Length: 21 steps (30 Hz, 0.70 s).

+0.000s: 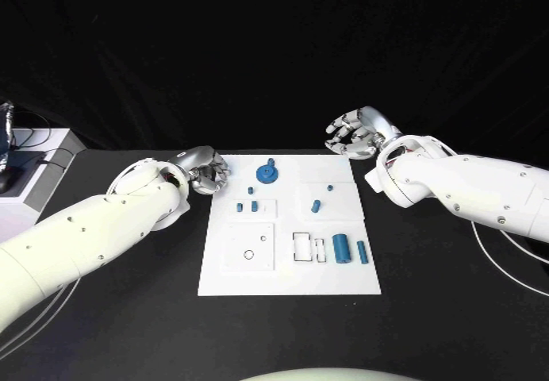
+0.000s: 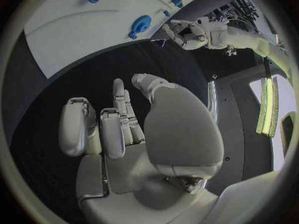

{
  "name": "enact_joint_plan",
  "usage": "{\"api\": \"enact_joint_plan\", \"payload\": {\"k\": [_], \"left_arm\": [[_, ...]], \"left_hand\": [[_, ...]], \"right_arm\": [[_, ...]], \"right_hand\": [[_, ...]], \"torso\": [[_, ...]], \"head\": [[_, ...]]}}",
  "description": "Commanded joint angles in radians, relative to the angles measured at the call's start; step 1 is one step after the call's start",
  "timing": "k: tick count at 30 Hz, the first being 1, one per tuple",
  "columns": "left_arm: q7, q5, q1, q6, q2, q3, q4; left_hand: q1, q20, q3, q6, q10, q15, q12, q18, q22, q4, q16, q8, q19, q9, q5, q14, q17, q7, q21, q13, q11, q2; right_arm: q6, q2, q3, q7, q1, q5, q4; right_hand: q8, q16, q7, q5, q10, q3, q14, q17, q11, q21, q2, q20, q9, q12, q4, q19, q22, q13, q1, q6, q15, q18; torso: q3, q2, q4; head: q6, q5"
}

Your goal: Assemble the parts on the task board

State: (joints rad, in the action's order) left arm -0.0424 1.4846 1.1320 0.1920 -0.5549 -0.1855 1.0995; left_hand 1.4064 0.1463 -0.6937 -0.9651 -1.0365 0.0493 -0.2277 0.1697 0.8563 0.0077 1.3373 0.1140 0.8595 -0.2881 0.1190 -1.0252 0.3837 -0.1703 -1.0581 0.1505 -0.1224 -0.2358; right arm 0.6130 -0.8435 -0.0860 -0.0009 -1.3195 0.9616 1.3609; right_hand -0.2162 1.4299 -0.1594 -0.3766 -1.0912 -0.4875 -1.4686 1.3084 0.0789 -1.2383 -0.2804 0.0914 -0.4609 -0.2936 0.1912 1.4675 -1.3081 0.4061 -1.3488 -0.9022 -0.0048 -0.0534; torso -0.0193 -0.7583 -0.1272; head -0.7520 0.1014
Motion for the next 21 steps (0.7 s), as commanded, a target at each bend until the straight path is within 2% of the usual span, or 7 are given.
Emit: {"api": "enact_joint_plan", "payload": {"k": [1, 4, 6, 9, 13, 17, 21], "left_arm": [[0.086, -0.251, 0.001, 0.101, -0.013, -0.019, -0.011], [0.146, -0.503, 0.001, 0.092, -0.036, -0.030, -0.017], [0.177, -0.651, 0.001, 0.065, -0.055, -0.034, -0.014], [0.213, -0.845, -0.003, 0.019, -0.091, -0.037, 0.002], [0.247, -1.022, -0.029, -0.020, -0.141, -0.040, 0.043], [0.291, -1.155, -0.061, -0.057, -0.190, -0.051, 0.095], [0.343, -1.244, -0.105, -0.101, -0.239, -0.075, 0.164]], "left_hand": [[-0.010, 0.005, -0.002, -0.007, 0.014, 0.004, 0.005, 0.015, -0.030, 0.004, -0.097, 0.008, -0.033, 0.003, -0.006, 0.040, -0.062, -0.006, 0.048, -0.015, -0.006, 0.004], [-0.018, 0.008, 0.000, -0.017, 0.004, 0.008, -0.005, 0.013, -0.055, 0.020, -0.176, 0.015, -0.058, 0.005, -0.006, 0.061, -0.094, -0.019, 0.092, -0.023, -0.009, 0.020], [-0.026, 0.013, 0.000, -0.024, -0.010, 0.011, -0.019, 0.013, -0.068, 0.035, -0.200, 0.022, -0.072, 0.004, -0.006, 0.072, -0.102, -0.019, 0.117, -0.023, -0.008, 0.054], [-0.033, 0.014, 0.022, -0.016, -0.025, 0.010, -0.036, 0.014, -0.078, 0.038, -0.208, 0.020, -0.069, 0.006, -0.007, 0.067, -0.104, -0.019, 0.131, -0.021, -0.004, 0.063], [-0.040, 0.017, 0.059, -0.016, -0.051, 0.008, -0.066, 0.013, -0.102, 0.041, -0.231, 0.024, -0.076, 0.006, -0.009, 0.085, -0.109, -0.013, 0.169, -0.012, 0.004, 0.066], [-0.062, 0.038, 0.108, -0.020, -0.041, 0.023, -0.073, 0.007, -0.170, 0.060, -0.313, 0.034, -0.126, 0.005, -0.006, 0.171, -0.134, -0.008, 0.285, -0.009, 0.001, 0.054], [-0.066, 0.070, 0.133, -0.011, -0.060, 0.034, -0.006, 0.015, -0.295, 0.098, -0.468, 0.045, -0.130, 0.002, -0.005, 0.163, -0.181, -0.015, 0.467, -0.046, -0.008, 0.044]], "right_arm": [[-0.114, -0.009, -0.001, 0.029, 0.004, 0.036, -0.003], [-0.161, -0.018, -0.003, 0.031, 0.010, 0.100, 0.001], [-0.187, -0.025, -0.005, 0.027, 0.015, 0.163, 0.008], [-0.218, -0.040, -0.006, 0.014, 0.024, 0.279, 0.020], [-0.243, -0.053, -0.008, -0.011, 0.034, 0.416, 0.032], [-0.267, -0.062, -0.009, -0.054, 0.044, 0.552, 0.048], [-0.285, -0.062, -0.011, -0.099, 0.056, 0.660, 0.061]], "right_hand": [[0.007, 0.009, -0.009, 0.012, 0.000, -0.009, -0.047, 0.010, 0.010, -0.015, 0.003, 0.008, 0.002, 0.024, -0.019, 0.004, -0.057, -0.026, -0.025, -0.006, 0.009, -0.013], [0.009, 0.003, -0.008, 0.016, -0.009, -0.018, -0.045, -0.003, 0.009, -0.031, 0.006, 0.009, 0.002, 0.034, -0.035, 0.009, -0.068, -0.042, -0.043, -0.013, 0.009, -0.010], [0.012, 0.000, -0.005, 0.020, -0.015, -0.023, -0.044, -0.012, 0.007, -0.040, 0.007, 0.008, 0.003, 0.041, -0.044, 0.012, -0.074, -0.053, -0.052, -0.015, 0.007, -0.008], [0.017, -0.001, -0.002, 0.025, -0.023, -0.029, -0.044, -0.016, 0.006, -0.049, 0.006, 0.007, 0.005, 0.052, -0.052, 0.015, -0.081, -0.066, -0.059, -0.019, 0.006, -0.007], [0.020, 0.000, 0.000, 0.035, -0.030, -0.029, -0.044, -0.015, 0.005, -0.054, 0.001, 0.006, 0.006, 0.060, -0.056, 0.016, -0.085, -0.077, -0.060, -0.022, 0.005, -0.006], [0.025, 0.000, 0.003, 0.045, -0.030, -0.025, -0.044, -0.018, 0.004, -0.060, -0.005, 0.006, 0.007, 0.074, -0.055, 0.018, -0.089, -0.091, -0.051, -0.025, 0.005, -0.005], [0.035, -0.001, 0.009, 0.067, -0.020, -0.005, -0.043, -0.023, 0.004, -0.055, -0.012, 0.005, 0.011, 0.100, -0.052, 0.016, -0.087, -0.116, -0.032, -0.023, 0.006, -0.006]], "torso": [[-0.0011, 0.001, -0.0008], [-0.0005, 0.002, 0.0014], [-0.0003, 0.003, 0.0030], [-0.0028, 0.007, 0.0015], [-0.0044, 0.011, -0.0012], [-0.0063, 0.017, -0.0029], [-0.0095, 0.022, -0.0030]], "head": [[0.006, 0.002], [0.009, 0.009], [0.014, 0.013], [0.020, 0.027], [0.023, 0.041], [0.023, 0.050], [0.022, 0.058]]}}
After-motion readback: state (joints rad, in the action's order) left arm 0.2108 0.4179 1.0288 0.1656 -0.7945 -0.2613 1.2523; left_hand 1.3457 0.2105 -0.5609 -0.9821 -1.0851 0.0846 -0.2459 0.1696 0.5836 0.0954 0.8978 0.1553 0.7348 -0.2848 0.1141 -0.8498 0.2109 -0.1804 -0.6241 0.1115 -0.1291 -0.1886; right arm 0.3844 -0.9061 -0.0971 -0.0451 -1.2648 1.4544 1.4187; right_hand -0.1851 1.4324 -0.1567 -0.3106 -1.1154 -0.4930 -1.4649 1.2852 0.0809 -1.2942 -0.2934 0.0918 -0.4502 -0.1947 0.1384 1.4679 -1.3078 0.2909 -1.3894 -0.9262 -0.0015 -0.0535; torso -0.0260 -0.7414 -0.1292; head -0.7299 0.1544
